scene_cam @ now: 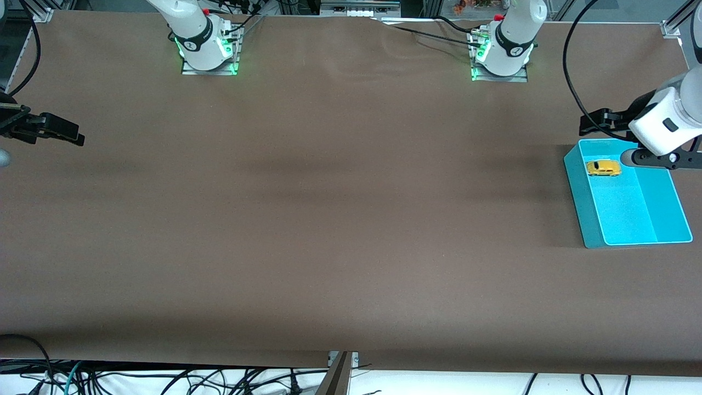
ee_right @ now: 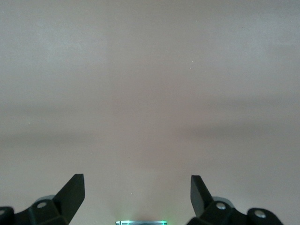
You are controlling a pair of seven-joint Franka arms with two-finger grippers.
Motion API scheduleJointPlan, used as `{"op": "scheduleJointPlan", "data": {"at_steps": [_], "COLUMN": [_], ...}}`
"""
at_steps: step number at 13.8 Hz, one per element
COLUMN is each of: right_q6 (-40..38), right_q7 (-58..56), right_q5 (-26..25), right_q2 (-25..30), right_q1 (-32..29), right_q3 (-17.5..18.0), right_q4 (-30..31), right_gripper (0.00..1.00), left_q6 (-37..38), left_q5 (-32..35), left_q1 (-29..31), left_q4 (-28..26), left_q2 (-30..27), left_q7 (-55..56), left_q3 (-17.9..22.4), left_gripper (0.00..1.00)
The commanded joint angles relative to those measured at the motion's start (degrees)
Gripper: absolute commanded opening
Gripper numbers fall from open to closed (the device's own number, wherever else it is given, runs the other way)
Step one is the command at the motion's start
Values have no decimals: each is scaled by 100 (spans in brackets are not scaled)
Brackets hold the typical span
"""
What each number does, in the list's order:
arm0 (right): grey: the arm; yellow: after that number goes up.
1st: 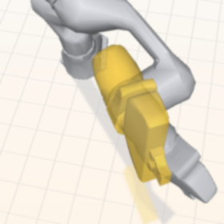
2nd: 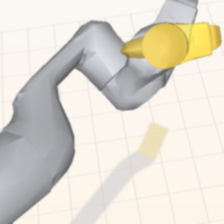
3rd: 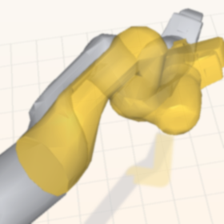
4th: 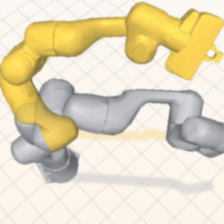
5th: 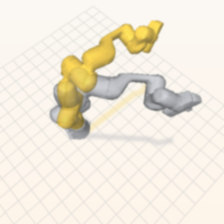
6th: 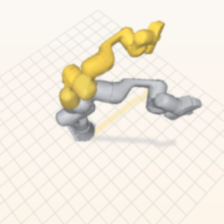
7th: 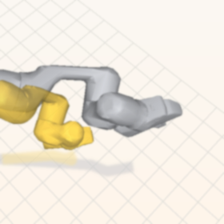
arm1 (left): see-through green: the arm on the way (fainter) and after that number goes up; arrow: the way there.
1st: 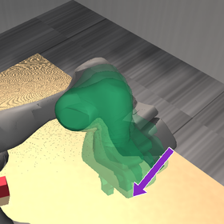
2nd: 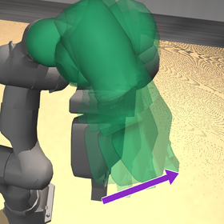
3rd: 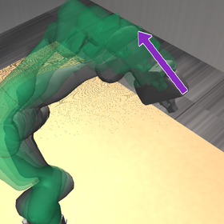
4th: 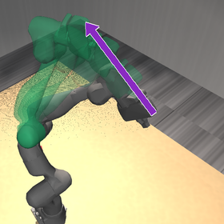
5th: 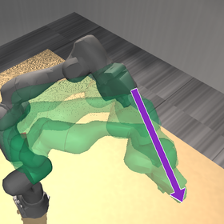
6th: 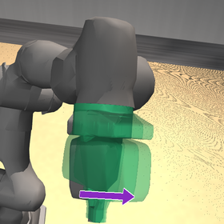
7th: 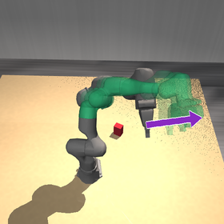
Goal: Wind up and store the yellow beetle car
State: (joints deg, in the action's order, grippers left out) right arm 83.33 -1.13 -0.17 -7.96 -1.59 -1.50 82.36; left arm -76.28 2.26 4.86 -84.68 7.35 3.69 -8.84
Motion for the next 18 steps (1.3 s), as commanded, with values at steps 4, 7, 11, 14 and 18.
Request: {"op": "scheduleJointPlan", "data": {"at_steps": [4,7,11,14,18], "right_q6": [25,25,25,25,25], "right_q7": [-54,-45,-45,-54,-54], "right_q5": [-36,-36,-36,-36,-27], "right_q2": [-30,-30,-30,-30,-30], "right_q1": [9,0,0,0,9], "right_q3": [-8,-17,-17,-8,-8], "right_q4": [-71,-71,-71,-71,-71], "right_gripper": [100,100,100,100,100], "left_q6": [-535,-1046,-1030,-1012,-994], "left_q5": [-67,-67,-67,-67,-217], "left_q1": [-547,-679,-626,-574,-380], "left_q4": [128,-285,-251,-259,-277], "left_q2": [-14,-189,-278,-278,-278], "left_q7": [598,598,510,519,492], "left_q3": [225,383,375,383,383], "left_gripper": [100,100,100,100,100]}}
